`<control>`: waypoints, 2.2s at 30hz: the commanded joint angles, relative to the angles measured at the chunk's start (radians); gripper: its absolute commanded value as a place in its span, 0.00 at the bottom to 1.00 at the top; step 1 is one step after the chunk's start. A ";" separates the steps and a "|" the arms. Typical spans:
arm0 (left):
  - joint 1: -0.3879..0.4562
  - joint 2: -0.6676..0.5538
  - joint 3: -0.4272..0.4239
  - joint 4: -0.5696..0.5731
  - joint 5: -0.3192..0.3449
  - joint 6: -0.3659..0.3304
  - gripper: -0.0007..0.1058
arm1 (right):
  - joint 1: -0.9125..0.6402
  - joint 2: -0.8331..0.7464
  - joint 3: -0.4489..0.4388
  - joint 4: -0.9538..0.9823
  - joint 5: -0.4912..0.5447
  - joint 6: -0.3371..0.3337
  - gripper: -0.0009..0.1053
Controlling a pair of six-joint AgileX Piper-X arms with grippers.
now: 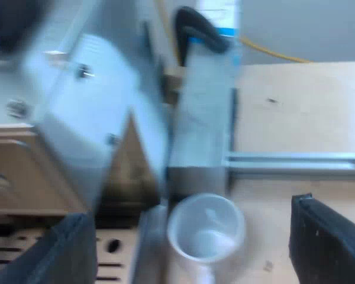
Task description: Put the handle in the coffee machine
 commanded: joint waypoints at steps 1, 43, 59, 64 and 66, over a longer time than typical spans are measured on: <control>0.016 -0.032 -0.006 0.005 0.023 -0.007 0.82 | -0.045 -0.030 -0.010 0.043 -0.010 -0.037 0.66; 0.022 -0.639 0.086 0.411 0.034 0.060 0.82 | -0.056 -0.747 0.257 0.131 0.035 -0.074 0.65; 0.018 -0.636 0.218 0.183 -0.133 -0.068 0.82 | -0.056 -0.746 0.412 0.052 -0.082 -0.117 0.65; 0.005 -0.634 0.287 0.091 -0.235 -0.158 0.82 | -0.056 -0.744 0.497 -0.024 -0.096 -0.127 0.65; -0.003 -0.634 0.311 0.063 -0.300 -0.159 0.82 | -0.056 -0.744 0.523 -0.030 -0.095 -0.127 0.65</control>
